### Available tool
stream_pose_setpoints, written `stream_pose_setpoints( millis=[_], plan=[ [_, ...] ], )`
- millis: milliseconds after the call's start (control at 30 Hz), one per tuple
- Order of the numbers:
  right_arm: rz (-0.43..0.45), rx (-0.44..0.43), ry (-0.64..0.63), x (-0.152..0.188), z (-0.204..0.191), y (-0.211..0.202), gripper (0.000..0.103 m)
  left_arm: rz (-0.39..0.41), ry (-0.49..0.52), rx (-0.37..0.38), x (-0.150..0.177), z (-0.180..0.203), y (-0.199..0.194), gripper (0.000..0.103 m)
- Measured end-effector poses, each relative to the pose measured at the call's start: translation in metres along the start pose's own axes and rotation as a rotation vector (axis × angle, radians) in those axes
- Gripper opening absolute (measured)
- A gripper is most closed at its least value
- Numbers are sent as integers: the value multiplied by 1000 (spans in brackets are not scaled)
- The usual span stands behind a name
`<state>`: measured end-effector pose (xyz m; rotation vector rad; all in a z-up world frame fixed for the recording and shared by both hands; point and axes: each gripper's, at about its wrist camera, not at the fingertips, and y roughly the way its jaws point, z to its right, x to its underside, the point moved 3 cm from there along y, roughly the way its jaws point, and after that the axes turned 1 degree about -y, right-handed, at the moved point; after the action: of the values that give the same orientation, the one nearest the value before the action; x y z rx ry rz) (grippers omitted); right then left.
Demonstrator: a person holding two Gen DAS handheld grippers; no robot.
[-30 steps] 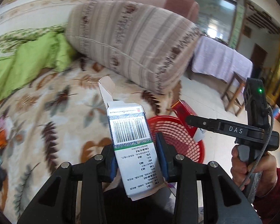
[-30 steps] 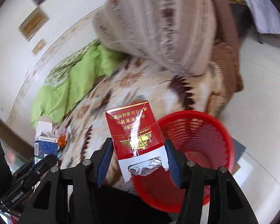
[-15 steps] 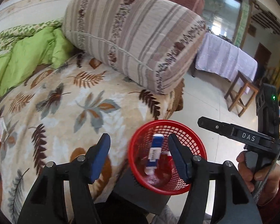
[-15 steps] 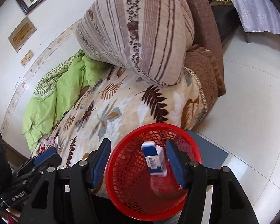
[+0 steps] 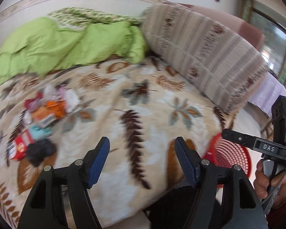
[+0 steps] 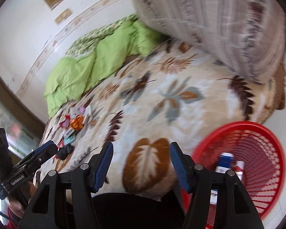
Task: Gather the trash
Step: 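Grasp the red-white snack bag with the left gripper while the right grasps the black bag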
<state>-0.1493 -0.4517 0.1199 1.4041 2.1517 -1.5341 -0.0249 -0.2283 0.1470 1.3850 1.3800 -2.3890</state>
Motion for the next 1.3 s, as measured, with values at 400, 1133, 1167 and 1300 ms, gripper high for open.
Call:
stream_pose_setpoints(
  millis=[400, 1133, 1167, 1300],
  plan=[
    [-237, -159, -238, 6, -166, 146, 76, 78, -361, -327, 9, -212, -42, 70],
    [-301, -184, -169, 31, -200, 227, 76, -142, -483, -145, 44, -289, 50, 56],
    [-298, -184, -163, 31, -198, 226, 76, -136, -490, -148, 43, -290, 51, 48],
    [-310, -191, -162, 37, -195, 228, 77, -112, -545, -85, 41, -296, 53, 37]
  ],
)
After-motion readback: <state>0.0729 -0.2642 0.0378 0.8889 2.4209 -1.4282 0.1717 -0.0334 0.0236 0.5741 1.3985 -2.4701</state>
